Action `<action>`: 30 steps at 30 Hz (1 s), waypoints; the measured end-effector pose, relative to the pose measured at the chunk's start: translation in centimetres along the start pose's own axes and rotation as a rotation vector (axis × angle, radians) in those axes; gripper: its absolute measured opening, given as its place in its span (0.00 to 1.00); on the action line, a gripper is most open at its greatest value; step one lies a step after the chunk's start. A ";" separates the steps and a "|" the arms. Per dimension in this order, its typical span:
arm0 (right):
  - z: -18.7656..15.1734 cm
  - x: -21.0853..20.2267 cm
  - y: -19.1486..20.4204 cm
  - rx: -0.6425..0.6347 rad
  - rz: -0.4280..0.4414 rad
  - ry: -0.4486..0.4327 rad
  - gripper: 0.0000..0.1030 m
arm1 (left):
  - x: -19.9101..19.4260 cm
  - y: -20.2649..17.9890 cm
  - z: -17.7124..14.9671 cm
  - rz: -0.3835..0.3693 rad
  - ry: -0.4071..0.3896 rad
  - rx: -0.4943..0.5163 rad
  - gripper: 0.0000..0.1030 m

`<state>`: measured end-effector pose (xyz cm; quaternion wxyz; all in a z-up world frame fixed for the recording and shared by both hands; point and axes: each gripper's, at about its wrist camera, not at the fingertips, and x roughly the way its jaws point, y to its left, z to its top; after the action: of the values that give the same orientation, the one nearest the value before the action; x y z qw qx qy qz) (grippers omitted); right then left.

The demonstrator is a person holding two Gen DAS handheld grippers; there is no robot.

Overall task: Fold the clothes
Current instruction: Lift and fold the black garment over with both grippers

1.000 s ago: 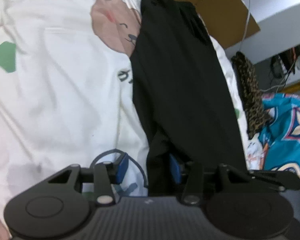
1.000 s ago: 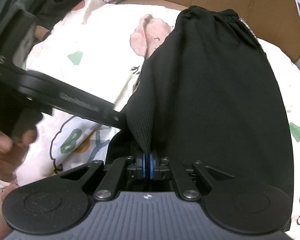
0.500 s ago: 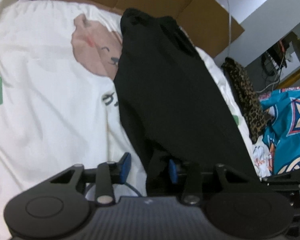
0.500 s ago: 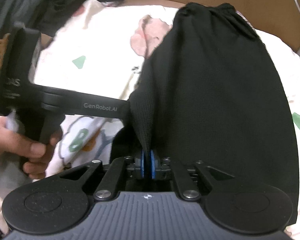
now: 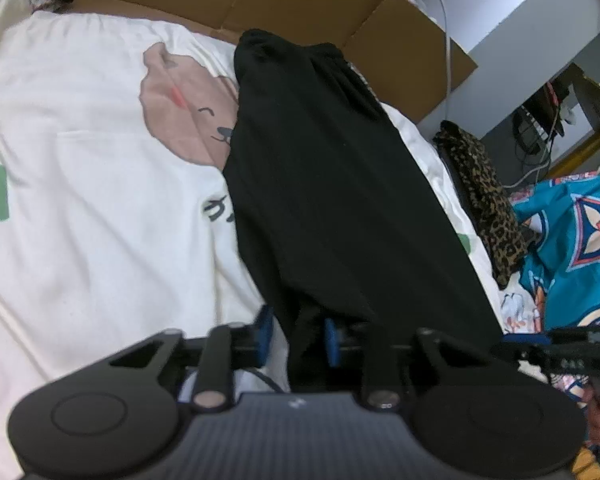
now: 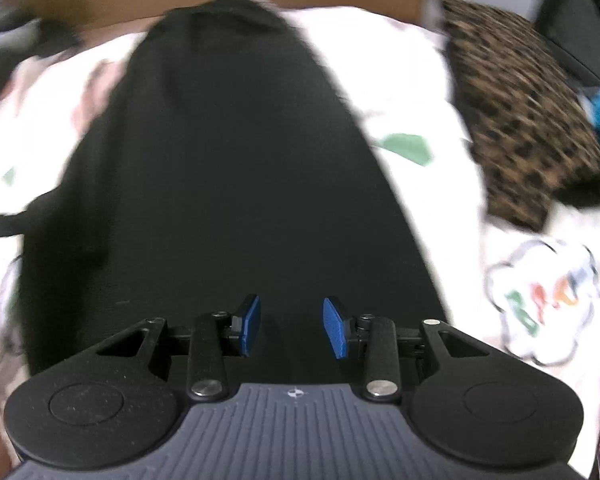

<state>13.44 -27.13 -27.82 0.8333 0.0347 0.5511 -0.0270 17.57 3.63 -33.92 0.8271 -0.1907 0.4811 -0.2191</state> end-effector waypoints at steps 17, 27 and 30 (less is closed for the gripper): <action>-1.0 4.5 -5.7 0.038 -0.094 0.062 0.40 | -2.5 2.8 -1.0 0.037 -0.029 -0.066 0.01; -0.7 5.3 -5.7 0.022 -0.111 0.078 0.40 | -4.3 6.1 -1.4 0.067 -0.044 -0.191 0.00; -0.7 5.3 -5.8 0.026 -0.112 0.081 0.40 | -5.2 7.3 -1.3 0.086 -0.056 -0.227 0.00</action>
<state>14.42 -32.89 -33.10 0.8069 0.0158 0.5851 -0.0794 15.44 12.44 -34.68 0.8220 -0.2683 0.4873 -0.1223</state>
